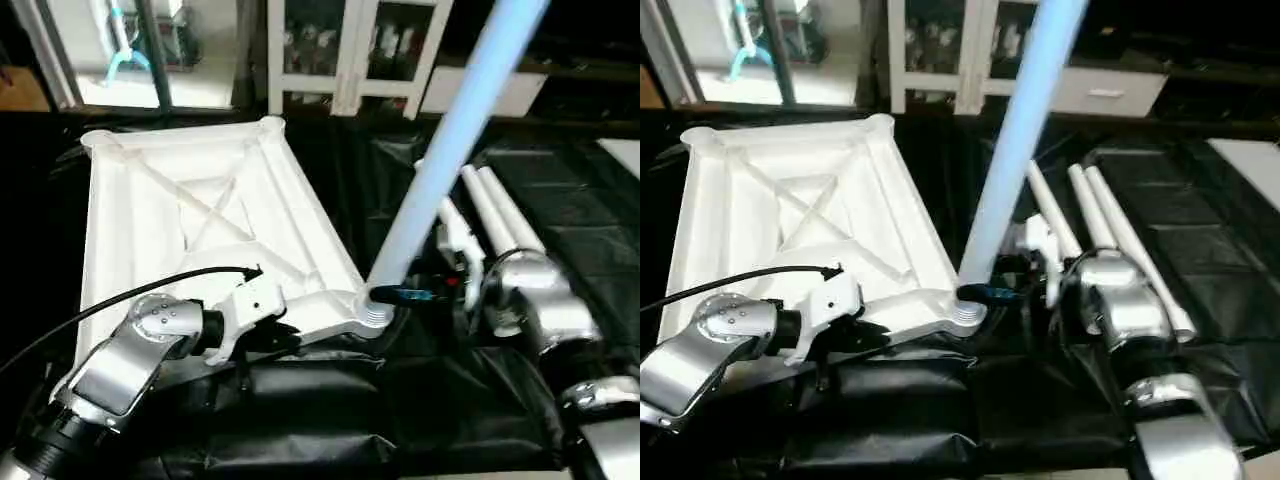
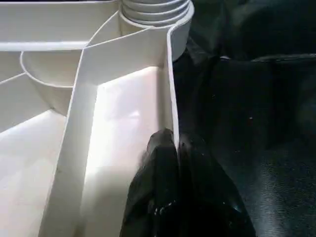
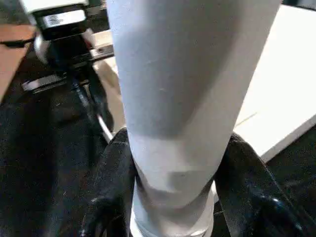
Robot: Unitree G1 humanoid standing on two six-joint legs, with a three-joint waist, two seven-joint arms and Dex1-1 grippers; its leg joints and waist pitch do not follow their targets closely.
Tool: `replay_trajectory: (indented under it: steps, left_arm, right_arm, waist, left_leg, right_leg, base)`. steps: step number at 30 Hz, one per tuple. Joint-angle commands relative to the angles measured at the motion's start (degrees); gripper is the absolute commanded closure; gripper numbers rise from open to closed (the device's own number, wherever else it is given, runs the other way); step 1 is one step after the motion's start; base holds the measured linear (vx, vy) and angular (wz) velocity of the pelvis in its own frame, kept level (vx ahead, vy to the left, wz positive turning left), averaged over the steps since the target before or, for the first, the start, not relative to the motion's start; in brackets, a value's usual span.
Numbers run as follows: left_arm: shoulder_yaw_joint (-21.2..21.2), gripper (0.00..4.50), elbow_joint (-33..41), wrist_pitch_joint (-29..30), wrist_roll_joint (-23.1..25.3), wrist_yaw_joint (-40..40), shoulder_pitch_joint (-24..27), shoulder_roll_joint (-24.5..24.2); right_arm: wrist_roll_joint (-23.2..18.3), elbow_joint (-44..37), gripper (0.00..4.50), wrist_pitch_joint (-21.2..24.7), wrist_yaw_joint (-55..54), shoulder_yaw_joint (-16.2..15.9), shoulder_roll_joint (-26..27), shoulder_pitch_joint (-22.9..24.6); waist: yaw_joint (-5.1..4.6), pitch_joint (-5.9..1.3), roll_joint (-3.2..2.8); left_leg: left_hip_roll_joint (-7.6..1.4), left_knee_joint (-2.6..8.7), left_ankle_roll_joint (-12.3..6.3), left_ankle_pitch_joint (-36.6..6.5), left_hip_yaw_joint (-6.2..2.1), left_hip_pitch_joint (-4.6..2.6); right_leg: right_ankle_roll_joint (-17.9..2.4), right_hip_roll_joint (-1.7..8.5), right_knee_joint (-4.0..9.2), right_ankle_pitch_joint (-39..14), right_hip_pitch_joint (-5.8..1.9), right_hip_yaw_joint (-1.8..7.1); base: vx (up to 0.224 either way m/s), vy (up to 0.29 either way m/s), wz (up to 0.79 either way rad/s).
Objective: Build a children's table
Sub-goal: Insert table leg to table base
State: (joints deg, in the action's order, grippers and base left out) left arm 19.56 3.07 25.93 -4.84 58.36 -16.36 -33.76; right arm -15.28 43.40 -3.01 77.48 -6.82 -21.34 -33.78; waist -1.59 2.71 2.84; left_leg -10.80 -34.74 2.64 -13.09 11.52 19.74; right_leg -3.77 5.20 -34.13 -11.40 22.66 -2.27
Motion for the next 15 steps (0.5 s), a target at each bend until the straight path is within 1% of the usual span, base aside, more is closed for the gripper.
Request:
replay_trajectory:
  steps: [1,2,3,4,5,6,7,8,9,10,11,12,13,14,15]
  left_arm:
    - [1.71,4.5,1.92,-1.92,-1.71,2.52,0.09,0.32]
    - [1.72,4.5,1.95,-1.7,-1.76,2.28,0.07,0.45]
    - [1.72,4.5,1.97,-1.53,-1.81,2.1,0.05,0.54]
    - [1.79,4.5,2.06,-1.28,-1.82,1.84,-0.02,0.7]
    - [1.84,4.5,2.24,-0.31,-1.7,0.97,-0.21,1.25]
    - [1.85,4.5,2.27,-0.12,-1.67,0.78,-0.26,1.39]
    - [1.92,4.5,2.52,1.5,-1.38,-0.84,-0.68,2.57]
    - [1.87,4.5,2.63,2.69,-1.17,-2.05,-1.03,3.52]
    - [1.77,4.5,2.85,3.97,-1.19,-3.19,-1.41,4.56]
    - [1.77,4.5,2.85,3.97,-1.19,-3.19,-1.41,4.56]
    - [1.58,4.5,3.17,5.4,-1.25,-4.09,-1.7,5.63]
    - [1.4,4.5,3.68,8.99,-0.61,-7.08,-2.55,8.12]
    - [1.36,4.5,3.71,10.36,-0.18,-8.43,-2.96,9.06]
    - [1.2,4.5,3.86,12.5,0.26,-10.72,-3.52,10.85]
    - [1.1,4.5,3.95,13.85,0.46,-12.25,-3.87,12.0]
  right_arm:
    - [6.87,6.26,2.65,2.63,-9.03,-1.24,-0.7,3.32]
    - [7.18,6.71,2.65,2.7,-10.97,-1.12,-0.27,3.39]
    - [7.37,7.05,2.65,2.73,-12.26,-1.05,0.01,3.4]
    - [7.7,7.57,2.65,2.77,-14.47,-0.94,0.47,3.4]
    - [7.76,8.08,2.65,3.33,-17.62,-0.49,1.46,3.4]
    - [7.79,8.18,2.65,3.4,-18.3,-0.4,1.66,3.4]
    - [8.06,9.02,2.65,4.03,-24.13,0.31,3.38,3.38]
    - [8.25,9.53,2.65,4.13,-27.64,0.71,4.44,3.36]
    - [8.24,9.75,2.65,4.39,-30.02,1.03,5.4,3.43]
    - [8.24,9.75,2.65,4.39,-30.02,1.03,5.4,3.43]
    - [8.29,9.88,2.65,4.65,-32.69,1.41,6.29,3.52]
    - [8.45,10.55,2.65,5.14,-38.77,2.17,8.39,3.54]
    - [8.54,10.93,2.65,5.32,-41.09,2.39,9.23,3.46]
    - [8.6,11.57,2.65,5.22,-44.2,2.73,10.48,3.24]
    - [8.63,11.95,2.65,5.13,-46.29,2.9,11.3,3.1]
  waist:
    - [-0.47,-1.73,-1.53]
    - [-0.59,-1.68,-1.55]
    - [-0.78,-1.59,-1.43]
    - [-1.07,-1.53,-1.45]
    - [-1.24,-1.45,-1.58]
    - [-1.83,-1.3,-1.54]
    - [-2.3,-1.17,-1.61]
    - [-2.6,-1.07,-1.64]
    - [-3.22,-0.99,-1.94]
    - [-3.95,-0.95,-2.03]
    - [-4.1,-0.94,-2.19]
    - [-4.58,-0.56,-3.11]
    - [-5.38,-0.15,-3.13]
    - [-5.74,0.19,-3.25]
    - [-6.48,0.33,-3.55]
  left_leg:
    - [-2.55,5.62,0.53,-18.73,-1.67,-0.42]
    - [-2.53,5.71,0.89,-19.87,-1.78,-0.45]
    - [-2.47,5.81,1.44,-22.25,-1.95,-0.59]
    - [-2.47,5.88,1.96,-24.34,-2.13,-0.83]
    - [-2.43,5.93,2.19,-25.43,-2.2,-0.87]
    - [-2.36,6.03,2.71,-27.63,-2.44,-0.82]
    - [-2.36,6.23,3.18,-29.28,-2.74,-0.65]
    - [-2.27,6.29,3.38,-30.29,-2.91,-0.74]
    - [-2.23,6.41,3.78,-32.09,-3.32,-0.87]
    - [-2.21,6.59,3.94,-34.37,-3.79,-0.87]
    - [-2.25,6.75,3.99,-35.21,-4.11,-0.66]
    - [-2.36,7.25,4.73,-38.32,-4.49,-1.02]
    - [-2.24,7.51,4.99,-42.02,-4.71,-1.75]
    - [-2.2,7.79,4.89,-44.6,-4.82,-2.17]
    - [-2.39,8.54,4.72,-47.68,-4.97,-2.16]
  right_leg:
    - [-6.59,2.27,4.58,-21.44,-1.05,1.72]
    - [-6.23,2.21,4.64,-22.41,-0.98,1.65]
    - [-5.38,2.16,4.92,-24.75,-0.76,1.55]
    - [-4.9,2.06,5.03,-26.11,-0.45,1.49]
    - [-4.78,2.02,5.11,-26.59,-0.32,1.45]
    - [-4.45,1.98,5.29,-27.97,-0.2,1.27]
    - [-3.49,2.12,5.42,-30.04,-0.35,1.11]
    - [-3.07,2.11,5.65,-31.22,-0.21,0.92]
    - [-2.3,2.19,5.99,-32.62,-0.29,0.49]
    - [-1.83,2.1,6.27,-32.64,-0.55,-0.24]
    - [-1.8,2.13,6.12,-31.9,-0.86,-0.44]
    - [-2.04,2.05,6.26,-30.43,-0.78,-1.01]
    - [-1.55,1.63,7.19,-30.39,-0.44,-2.29]
    - [-0.79,1.17,7.64,-31.08,-0.3,-3.29]
    - [-0.07,0.86,7.63,-29.76,-1.37,-4.96]
  base:
    - [0.0,0.0,0.0]
    - [0.0,0.0,0.0]
    - [0.0,0.0,0.0]
    - [0.0,0.0,0.0]
    - [0.0,0.0,0.0]
    - [-0.054,0.01,-0.09]
    - [-0.054,0.01,-0.09]
    - [-0.057,0.011,-0.14]
    - [-0.062,0.018,-0.16]
    - [-0.062,0.018,-0.16]
    - [-0.051,0.029,-0.18]
    - [-0.056,0.03,-0.14]
    - [-0.056,0.03,-0.14]
    - [-0.071,0.014,-0.07]
    - [-0.066,0.013,-0.03]
